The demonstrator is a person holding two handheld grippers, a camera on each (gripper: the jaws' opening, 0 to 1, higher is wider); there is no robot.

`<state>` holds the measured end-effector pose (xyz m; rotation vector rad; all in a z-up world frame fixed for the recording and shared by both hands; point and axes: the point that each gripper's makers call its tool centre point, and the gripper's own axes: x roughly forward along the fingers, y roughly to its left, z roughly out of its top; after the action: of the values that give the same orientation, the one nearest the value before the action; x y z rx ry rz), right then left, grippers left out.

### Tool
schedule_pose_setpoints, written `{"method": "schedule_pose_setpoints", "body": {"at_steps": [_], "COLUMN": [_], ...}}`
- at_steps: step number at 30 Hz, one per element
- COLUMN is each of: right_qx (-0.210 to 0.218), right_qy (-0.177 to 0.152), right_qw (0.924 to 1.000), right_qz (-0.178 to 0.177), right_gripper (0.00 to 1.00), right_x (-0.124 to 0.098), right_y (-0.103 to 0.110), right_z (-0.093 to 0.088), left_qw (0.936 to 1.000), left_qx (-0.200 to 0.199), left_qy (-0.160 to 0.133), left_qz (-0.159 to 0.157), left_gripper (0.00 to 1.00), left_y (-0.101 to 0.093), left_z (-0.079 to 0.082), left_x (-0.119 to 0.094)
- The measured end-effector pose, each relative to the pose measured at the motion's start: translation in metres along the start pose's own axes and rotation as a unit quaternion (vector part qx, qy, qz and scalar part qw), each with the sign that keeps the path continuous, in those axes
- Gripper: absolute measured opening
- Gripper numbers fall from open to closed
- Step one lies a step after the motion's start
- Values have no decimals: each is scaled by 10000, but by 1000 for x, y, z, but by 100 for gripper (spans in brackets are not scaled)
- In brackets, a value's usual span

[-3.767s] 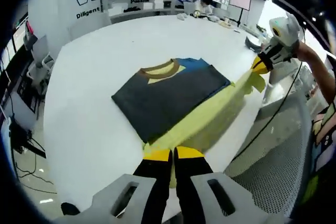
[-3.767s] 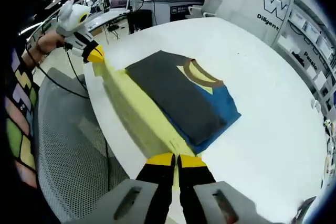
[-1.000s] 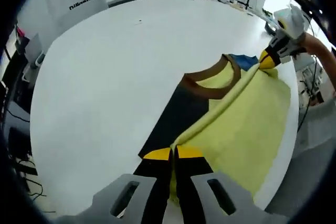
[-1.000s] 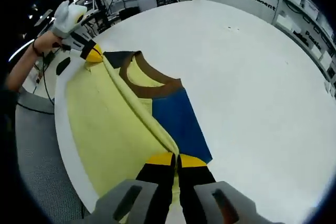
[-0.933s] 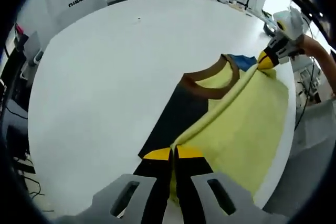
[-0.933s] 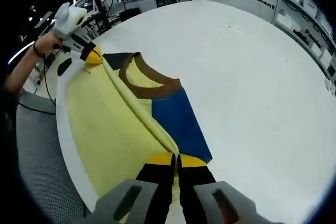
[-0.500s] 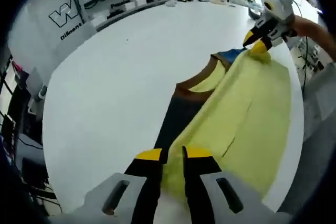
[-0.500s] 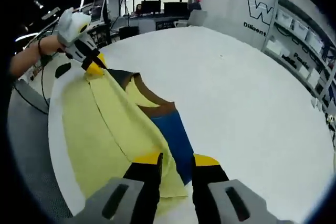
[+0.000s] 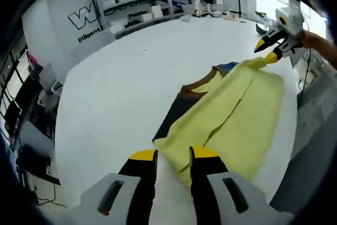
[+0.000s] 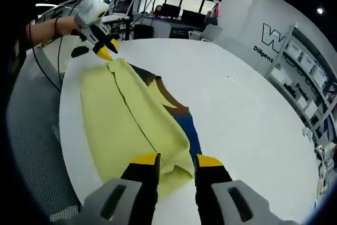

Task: Fold the garment on the visible template until the final outline fits inside the template.

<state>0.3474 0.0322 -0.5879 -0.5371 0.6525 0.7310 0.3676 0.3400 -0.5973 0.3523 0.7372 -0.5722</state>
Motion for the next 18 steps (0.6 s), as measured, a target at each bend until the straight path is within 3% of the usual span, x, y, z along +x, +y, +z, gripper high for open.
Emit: {"method": "schedule_pose_setpoints", "body": {"at_steps": [5, 8, 12, 15, 18], "right_qx": [245, 445, 602, 1189, 1391], "right_qy": [218, 233, 262, 73, 197], "right_qw": [9994, 9987, 9978, 9928, 9900], "right_qz": [-85, -73, -63, -155, -107], "right_gripper": [16, 14, 15, 16, 16], "right_x": [-6, -6, -3, 0, 4], "right_y": [4, 7, 10, 8, 11], "right_z": [-17, -21, -24, -17, -21], "left_qw": [9998, 9989, 9987, 9978, 9962], "left_qx": [-95, -374, -443, -644, -860], "left_qy": [159, 269, 263, 155, 68], "left_qz": [51, 36, 36, -19, -72], "left_gripper": [21, 21, 18, 15, 16], "left_y": [-6, -7, -7, -7, -8], "left_z": [-11, -20, -24, -21, -18], "left_x": [-4, 1, 6, 8, 10]}}
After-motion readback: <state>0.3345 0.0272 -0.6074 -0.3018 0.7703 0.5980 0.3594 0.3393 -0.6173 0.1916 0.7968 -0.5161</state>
